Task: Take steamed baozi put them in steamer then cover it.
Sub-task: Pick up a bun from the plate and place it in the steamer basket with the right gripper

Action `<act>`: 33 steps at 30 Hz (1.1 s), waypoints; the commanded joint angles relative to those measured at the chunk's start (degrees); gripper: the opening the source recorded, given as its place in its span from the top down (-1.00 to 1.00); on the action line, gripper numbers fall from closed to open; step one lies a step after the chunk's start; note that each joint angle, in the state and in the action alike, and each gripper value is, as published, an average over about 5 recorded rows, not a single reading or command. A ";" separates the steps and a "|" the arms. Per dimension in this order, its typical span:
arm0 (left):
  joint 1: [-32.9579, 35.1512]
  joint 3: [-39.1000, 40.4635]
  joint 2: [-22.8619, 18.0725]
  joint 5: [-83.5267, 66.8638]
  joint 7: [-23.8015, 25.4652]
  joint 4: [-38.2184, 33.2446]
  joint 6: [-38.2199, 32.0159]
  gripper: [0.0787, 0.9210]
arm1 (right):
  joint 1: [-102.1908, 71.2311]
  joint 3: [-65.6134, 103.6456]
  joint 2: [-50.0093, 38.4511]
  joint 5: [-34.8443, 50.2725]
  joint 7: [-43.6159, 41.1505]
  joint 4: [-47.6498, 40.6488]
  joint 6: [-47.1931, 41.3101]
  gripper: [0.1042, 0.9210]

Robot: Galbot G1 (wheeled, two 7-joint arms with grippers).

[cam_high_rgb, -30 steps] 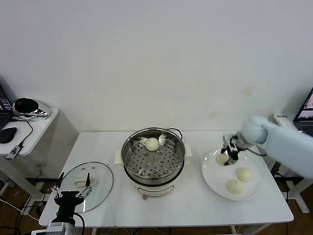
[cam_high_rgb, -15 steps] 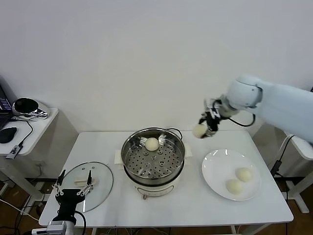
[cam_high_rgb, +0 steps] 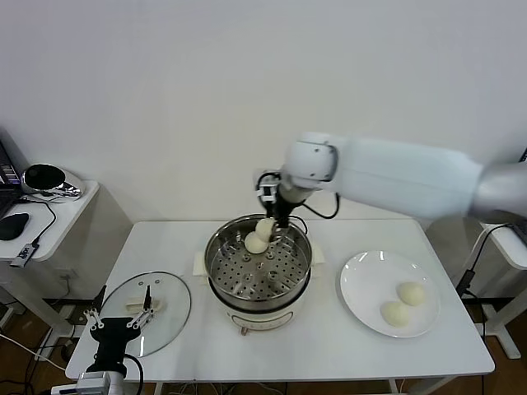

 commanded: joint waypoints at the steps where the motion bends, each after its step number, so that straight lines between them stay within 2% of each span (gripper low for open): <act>1: -0.04 0.01 -0.10 0.04 -0.01 0.09 -0.04 -0.77 | -5.21 -0.20 9.57 2.97 2.79 -6.42 -3.01 -0.21; 18: -0.33 -0.09 -0.16 0.08 -0.18 0.77 -0.16 -0.77 | -11.41 1.29 14.17 -0.87 2.49 -12.69 -2.93 -0.22; 21: -0.25 -0.04 -0.15 0.14 -0.20 0.60 -0.17 -0.77 | -11.56 1.74 13.88 -1.46 1.74 -12.96 -2.90 -0.30; 28: -0.43 -0.02 0.06 0.16 -0.17 0.40 -0.01 -0.77 | -4.89 2.03 7.72 -3.10 -5.60 -7.08 -0.78 -0.71; 33: -0.58 0.06 0.51 0.14 -0.13 0.35 0.14 -0.77 | 4.30 -0.12 -1.74 -5.44 -12.73 0.26 3.60 -0.76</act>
